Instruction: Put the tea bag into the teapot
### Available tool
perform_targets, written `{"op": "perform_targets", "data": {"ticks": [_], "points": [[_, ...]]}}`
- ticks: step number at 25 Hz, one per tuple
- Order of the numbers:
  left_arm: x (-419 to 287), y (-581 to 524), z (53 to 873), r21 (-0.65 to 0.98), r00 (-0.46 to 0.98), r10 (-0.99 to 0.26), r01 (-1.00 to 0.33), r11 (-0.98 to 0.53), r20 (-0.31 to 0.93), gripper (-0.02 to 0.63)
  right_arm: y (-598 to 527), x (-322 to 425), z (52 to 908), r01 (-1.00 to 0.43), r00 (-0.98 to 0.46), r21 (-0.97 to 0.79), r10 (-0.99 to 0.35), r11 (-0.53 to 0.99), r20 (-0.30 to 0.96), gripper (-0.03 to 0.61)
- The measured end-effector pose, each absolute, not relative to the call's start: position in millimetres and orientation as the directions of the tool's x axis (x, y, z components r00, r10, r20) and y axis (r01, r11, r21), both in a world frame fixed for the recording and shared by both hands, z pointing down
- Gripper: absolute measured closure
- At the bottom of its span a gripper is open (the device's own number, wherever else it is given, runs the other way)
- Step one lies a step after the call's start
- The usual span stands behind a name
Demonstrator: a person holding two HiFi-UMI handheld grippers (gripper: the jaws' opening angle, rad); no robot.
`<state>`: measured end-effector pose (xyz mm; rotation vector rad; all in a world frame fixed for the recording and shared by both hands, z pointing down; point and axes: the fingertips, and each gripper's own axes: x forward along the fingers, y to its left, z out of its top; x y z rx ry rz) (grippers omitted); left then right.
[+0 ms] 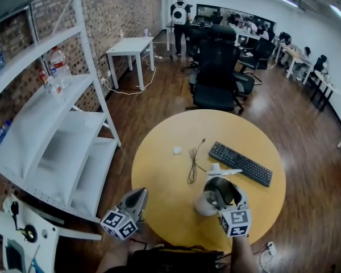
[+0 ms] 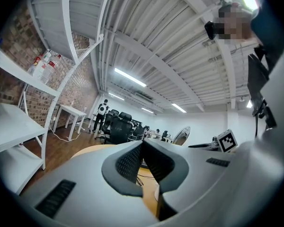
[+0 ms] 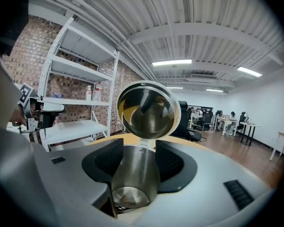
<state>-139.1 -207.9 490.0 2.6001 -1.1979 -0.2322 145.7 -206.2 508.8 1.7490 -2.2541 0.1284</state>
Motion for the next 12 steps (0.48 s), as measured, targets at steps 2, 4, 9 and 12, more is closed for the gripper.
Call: {"op": "perform_targets", "data": {"ticks": [2,4,9,12], "points": [[-143,-209,491,0.309,0.636,-0.771,-0.728,-0.613,-0.032,0.62,-204,147,506,-0.96,-0.226,0.099,-0.935,0.261,0.275,0.365],[-145,-211,490,0.308,0.629,-0.777,-0.732,-0.607,-0.036,0.62,-201,150,503,-0.964,-0.22,0.089,-0.942,0.249,0.254,0.365],[-143,-212,482,0.299,0.637,-0.769,-0.724,-0.621,-0.056,0.62,-187,163,484,-0.973,-0.218,0.047,-0.963,0.228,0.159,0.394],[-139,-215,477,0.282,0.655,-0.753,-0.711,-0.644,-0.067,0.62,-180,173,473,-0.976,-0.208,0.046,-0.972,0.214,0.11,0.394]]}}
